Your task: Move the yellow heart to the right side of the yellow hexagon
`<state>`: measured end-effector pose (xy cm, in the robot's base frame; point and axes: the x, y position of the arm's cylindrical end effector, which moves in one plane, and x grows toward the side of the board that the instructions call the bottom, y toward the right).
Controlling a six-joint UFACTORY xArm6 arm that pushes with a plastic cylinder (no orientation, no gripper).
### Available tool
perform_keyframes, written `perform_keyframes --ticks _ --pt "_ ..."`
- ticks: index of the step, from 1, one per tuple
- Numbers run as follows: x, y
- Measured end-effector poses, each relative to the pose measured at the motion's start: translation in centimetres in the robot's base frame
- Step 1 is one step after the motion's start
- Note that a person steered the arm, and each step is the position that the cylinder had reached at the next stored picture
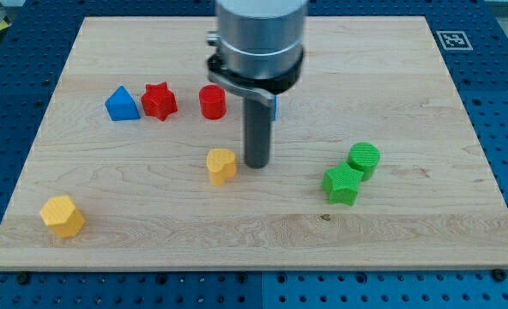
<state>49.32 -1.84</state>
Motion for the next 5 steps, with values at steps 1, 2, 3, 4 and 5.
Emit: perform_keyframes --ticks 1,2,3,4,5 --pt "0.0 -4.3" --pt "0.2 -5.4" --pt "1.0 -6.1" --pt "1.8 -7.2" --pt "2.6 -8.2"
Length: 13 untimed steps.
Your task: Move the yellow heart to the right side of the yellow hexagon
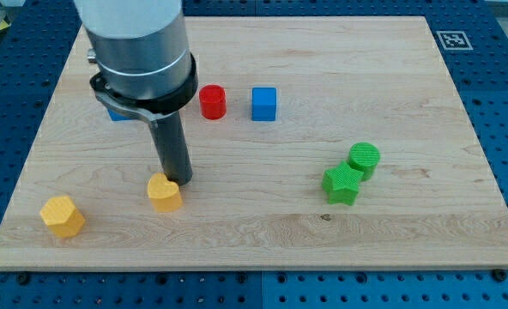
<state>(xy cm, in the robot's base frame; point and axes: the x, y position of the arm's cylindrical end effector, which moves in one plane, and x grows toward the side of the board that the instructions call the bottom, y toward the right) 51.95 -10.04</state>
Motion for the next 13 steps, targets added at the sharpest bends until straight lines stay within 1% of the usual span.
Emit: perform_keyframes --ticks 1,3,4,6,7,8,10,11,12,13 --pt "0.5 0.0" --pt "4.0 -1.0" --pt "5.1 -1.0" --pt "6.1 0.4" --pt "8.5 0.4" --pt "8.8 0.0" --pt "7.0 -4.4" --pt "4.7 -2.2" --pt "-1.0 1.0" --pt "-3.8 5.5"
